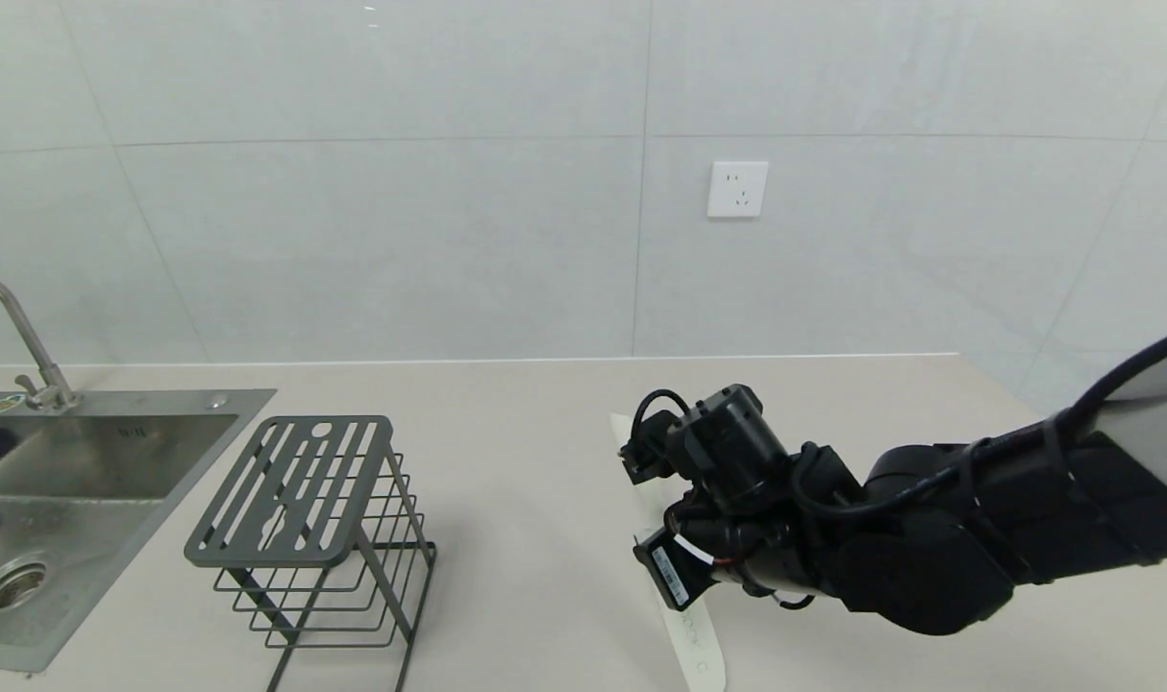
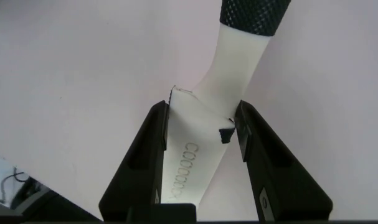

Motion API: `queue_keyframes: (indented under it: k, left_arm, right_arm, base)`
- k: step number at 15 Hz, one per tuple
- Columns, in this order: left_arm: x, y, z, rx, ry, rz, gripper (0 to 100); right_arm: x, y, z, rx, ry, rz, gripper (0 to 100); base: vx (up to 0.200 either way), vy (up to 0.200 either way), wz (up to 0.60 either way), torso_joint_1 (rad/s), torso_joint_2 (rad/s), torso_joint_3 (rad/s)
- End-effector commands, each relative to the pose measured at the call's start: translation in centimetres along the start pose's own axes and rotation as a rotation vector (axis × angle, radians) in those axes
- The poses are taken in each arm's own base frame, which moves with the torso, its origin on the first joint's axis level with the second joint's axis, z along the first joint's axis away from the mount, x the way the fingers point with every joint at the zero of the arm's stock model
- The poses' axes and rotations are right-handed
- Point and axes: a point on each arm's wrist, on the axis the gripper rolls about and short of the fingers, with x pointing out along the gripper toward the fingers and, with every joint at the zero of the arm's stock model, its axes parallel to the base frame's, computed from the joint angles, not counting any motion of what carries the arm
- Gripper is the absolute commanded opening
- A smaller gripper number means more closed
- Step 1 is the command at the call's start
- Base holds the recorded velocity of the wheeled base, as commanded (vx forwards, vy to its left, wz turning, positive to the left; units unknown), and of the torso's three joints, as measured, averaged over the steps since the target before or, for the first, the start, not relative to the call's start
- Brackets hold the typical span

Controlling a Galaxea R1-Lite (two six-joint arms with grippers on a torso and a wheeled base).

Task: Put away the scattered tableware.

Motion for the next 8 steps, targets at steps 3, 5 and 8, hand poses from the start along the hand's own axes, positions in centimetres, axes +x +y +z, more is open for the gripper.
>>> queue_keyframes:
  k: [3,5,8]
  left_arm:
    - [15.9,1.4,-7.6,-0.148,0.339,-0.169,100]
    - [19.9,0.8,-12.6,-0.146,0.347,-0.182,100]
    - [21.8,0.1,-14.4,-0.191,0.262,-0.186,100]
  right_arm:
    - [-1.2,0.9,-1.7,-0.041,-0.058,0.038,0]
    - [-2.1,1.3,-1.3,-0.065,-0.125,0.069,0]
    - [-2.7,1.3,-1.0,-0.092,-0.146,0.071,0]
  base:
    - [0.0,0.0,0.0,0.0,0.0,0.0]
    - [0.0,0.0,0.0,0.0,0.0,0.0]
    - [0.0,0.0,0.0,0.0,0.0,0.0]
